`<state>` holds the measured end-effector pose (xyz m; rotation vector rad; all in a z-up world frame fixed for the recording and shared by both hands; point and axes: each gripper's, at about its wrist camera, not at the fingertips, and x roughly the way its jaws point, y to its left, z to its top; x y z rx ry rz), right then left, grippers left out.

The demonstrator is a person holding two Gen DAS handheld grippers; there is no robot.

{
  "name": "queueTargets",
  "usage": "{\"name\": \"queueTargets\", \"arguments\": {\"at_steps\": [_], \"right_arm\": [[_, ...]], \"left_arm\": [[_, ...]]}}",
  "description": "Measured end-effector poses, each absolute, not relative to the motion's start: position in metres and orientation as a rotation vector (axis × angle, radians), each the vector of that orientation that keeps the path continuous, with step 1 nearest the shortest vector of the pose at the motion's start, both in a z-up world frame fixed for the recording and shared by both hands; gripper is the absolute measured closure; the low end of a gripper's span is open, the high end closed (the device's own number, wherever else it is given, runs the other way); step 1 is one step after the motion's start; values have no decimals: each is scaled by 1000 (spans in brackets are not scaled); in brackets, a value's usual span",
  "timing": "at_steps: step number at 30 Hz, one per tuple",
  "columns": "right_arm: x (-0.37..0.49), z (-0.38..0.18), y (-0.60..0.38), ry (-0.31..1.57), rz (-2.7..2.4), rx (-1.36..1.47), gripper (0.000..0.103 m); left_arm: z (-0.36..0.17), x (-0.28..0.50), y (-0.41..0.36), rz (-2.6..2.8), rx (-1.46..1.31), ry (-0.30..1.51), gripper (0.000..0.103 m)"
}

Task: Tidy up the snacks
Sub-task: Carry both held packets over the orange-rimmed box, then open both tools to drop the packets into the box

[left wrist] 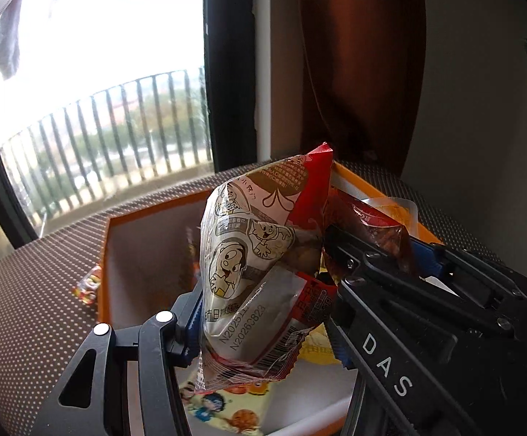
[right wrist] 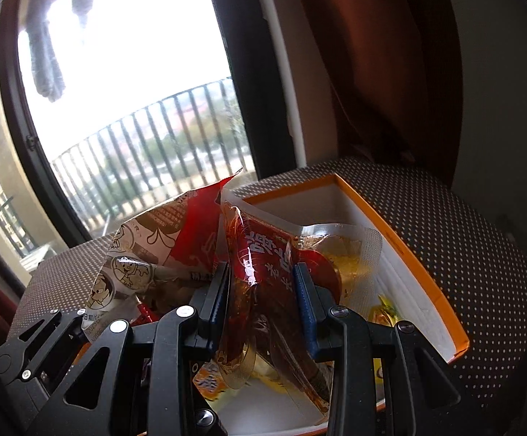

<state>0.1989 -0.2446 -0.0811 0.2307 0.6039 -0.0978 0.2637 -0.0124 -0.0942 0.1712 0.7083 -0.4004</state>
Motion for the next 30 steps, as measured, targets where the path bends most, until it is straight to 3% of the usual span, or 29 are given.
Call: {"name": "queueTargets", "arguments": {"at_steps": [12, 16, 30], "right_arm": [[219, -104, -256, 684, -129, 272, 66], [221, -100, -255, 678, -122, 273, 66], [208, -89, -232, 636, -56, 228, 66]], "left_arm": [[-113, 303, -25, -426, 199, 834, 45], [-111, 309, -20, -433, 196, 847, 30], [-93, 307, 16, -330, 214, 775, 24]]}}
